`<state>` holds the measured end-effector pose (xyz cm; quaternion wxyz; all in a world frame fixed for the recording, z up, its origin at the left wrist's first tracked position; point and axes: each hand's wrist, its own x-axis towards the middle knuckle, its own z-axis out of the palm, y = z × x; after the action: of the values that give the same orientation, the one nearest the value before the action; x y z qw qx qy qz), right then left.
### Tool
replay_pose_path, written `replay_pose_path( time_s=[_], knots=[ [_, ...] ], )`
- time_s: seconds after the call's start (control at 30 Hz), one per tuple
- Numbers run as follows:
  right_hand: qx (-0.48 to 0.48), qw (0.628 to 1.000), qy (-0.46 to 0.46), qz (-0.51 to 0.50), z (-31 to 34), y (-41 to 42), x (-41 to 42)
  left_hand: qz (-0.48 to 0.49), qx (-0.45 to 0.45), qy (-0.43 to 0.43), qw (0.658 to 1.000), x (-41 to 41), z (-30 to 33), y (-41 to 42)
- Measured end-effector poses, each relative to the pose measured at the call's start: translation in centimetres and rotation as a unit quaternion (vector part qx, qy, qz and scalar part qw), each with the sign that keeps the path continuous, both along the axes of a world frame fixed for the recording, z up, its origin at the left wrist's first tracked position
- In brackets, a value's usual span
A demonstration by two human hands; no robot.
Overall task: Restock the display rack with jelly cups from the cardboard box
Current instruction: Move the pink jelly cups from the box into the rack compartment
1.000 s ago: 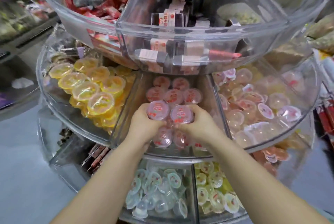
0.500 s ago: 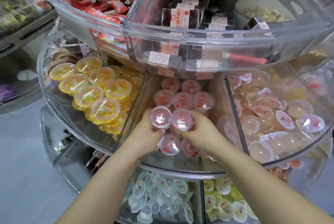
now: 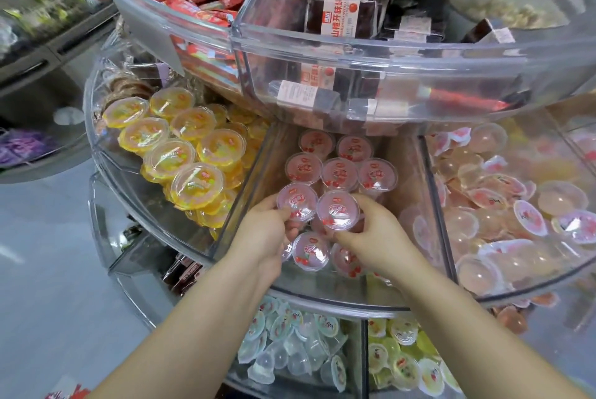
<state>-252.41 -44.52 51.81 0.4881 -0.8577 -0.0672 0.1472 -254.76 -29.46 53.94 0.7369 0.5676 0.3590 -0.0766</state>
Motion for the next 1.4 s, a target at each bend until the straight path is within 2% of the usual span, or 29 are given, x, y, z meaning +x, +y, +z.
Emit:
replay_pose_path(
  time_s=[0.17,0.37,0.6,0.9,1.13,1.23,1.3,1.4],
  knots=[
    [-0.012,1.0,0.004,0.003,0.0,-0.2,0.1,0.062,-0.005,0.02,0.998,0.4,0.0,-0.9],
    [-0.01,1.0,0.017,0.003,-0.1,-0.1,0.1,0.089,-0.098,0.019,0.991,-1.1,-0.2,-0.9],
    [-0.028,1.0,0.006,0.001,-0.1,0.1,0.1,0.109,-0.074,-0.013,0.991,-0.4,-0.2,-0.8],
    [-0.042,0.999,0.013,0.016,0.3,0.9,0.2,0.095,-0.065,-0.04,0.993,-0.3,-0.9,-0.8],
    [-0.063,0.997,0.028,0.031,1.1,-0.3,-0.4,0.057,-0.103,-0.037,0.992,-1.3,0.2,-0.1],
    [-0.082,0.996,0.024,0.007,2.3,-1.6,-1.9,0.06,-0.12,-0.042,0.99,-3.0,0.8,0.6],
    [-0.067,0.998,-0.007,-0.008,3.5,-2.2,-3.3,0.059,-0.115,-0.073,0.989,-4.7,1.7,1.1],
    [-0.014,0.997,-0.071,-0.013,5.3,-1.7,-5.5,0.012,-0.059,-0.156,0.986,-8.5,3.1,1.9]
  ],
)
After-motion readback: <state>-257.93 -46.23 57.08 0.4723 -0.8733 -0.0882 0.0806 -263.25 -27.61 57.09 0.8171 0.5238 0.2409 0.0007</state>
